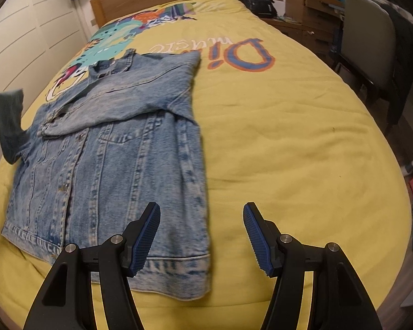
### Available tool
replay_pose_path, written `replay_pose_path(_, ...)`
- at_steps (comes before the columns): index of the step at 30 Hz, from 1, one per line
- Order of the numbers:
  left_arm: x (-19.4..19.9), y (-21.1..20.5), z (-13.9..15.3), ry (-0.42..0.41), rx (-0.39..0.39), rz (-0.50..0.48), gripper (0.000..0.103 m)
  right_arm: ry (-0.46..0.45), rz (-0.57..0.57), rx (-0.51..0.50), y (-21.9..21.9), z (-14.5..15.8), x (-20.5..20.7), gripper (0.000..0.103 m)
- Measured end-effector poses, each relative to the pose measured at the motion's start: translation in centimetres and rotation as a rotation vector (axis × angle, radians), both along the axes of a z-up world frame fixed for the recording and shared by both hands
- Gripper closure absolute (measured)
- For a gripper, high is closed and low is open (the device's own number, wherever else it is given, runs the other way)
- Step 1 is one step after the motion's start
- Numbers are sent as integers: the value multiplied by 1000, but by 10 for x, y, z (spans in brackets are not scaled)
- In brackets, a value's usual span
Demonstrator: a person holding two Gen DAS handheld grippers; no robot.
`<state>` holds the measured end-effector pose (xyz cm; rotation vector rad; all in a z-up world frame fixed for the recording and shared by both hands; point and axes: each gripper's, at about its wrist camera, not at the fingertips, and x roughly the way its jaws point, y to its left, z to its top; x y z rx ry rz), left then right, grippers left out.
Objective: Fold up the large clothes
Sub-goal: 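Carry the cuff across the jacket body and open the left tool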
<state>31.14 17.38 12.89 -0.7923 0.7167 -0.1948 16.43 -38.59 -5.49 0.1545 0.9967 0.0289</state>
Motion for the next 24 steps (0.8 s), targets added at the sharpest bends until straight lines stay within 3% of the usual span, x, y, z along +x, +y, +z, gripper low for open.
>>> replay_pose_path(11, 49, -154, -1, -19, 51, -242, 100, 15, -70, 29, -44, -12, -9, 39)
replay_pose_path(16, 47, -210, -35, 38, 94, -350, 100, 29, -92, 38, -58, -19, -14, 39)
replay_pose_path(24, 36, -263, -120, 209, 177, -448, 100, 54, -88, 50, -60, -31, -13, 39)
